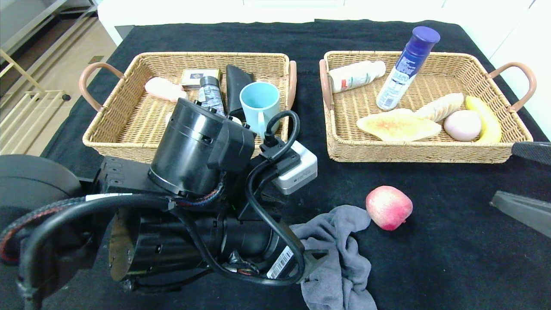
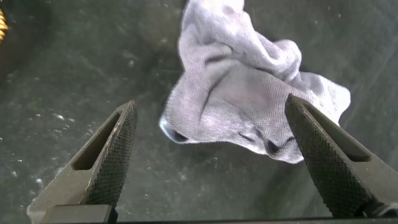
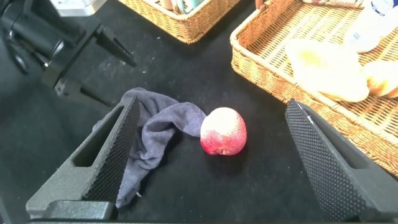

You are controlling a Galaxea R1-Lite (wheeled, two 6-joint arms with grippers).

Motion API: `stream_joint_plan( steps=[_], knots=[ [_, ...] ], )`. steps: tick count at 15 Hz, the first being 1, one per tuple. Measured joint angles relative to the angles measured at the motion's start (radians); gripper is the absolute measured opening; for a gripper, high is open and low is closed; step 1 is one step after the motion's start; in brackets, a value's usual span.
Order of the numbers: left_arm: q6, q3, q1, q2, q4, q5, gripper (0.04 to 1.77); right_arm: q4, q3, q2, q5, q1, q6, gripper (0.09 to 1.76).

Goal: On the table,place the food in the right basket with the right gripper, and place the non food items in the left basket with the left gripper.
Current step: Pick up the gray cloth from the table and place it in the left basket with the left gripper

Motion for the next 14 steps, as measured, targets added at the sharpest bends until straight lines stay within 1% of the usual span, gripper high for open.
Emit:
stream_joint_plan(
  steps=[3,7,8,10,12,14],
  knots=[
    [0.000,0.000,-0.007,0.006,-0.004,-0.002,1.71,-0.002,-0.003,0.003,-0.003,-0.004,0.001,1.71],
    [0.006,0.000,-0.011,0.029,-0.004,0.010,1.71,-0.005,-0.011,0.000,-0.004,-0.013,0.001,1.71],
    [0.008,0.002,-0.019,0.038,-0.003,0.026,1.71,-0.005,-0.012,-0.005,-0.004,-0.013,0.001,1.71],
    [0.022,0.006,-0.050,0.063,-0.006,0.103,1.71,-0.004,-0.010,-0.018,-0.003,-0.013,-0.001,1.71],
    [0.030,0.009,-0.066,0.081,-0.016,0.119,1.72,-0.004,-0.009,-0.026,-0.003,-0.013,-0.001,1.71],
    [0.030,0.019,-0.074,0.096,-0.021,0.121,1.72,-0.005,-0.009,-0.030,-0.003,-0.013,-0.002,1.71]
  ],
)
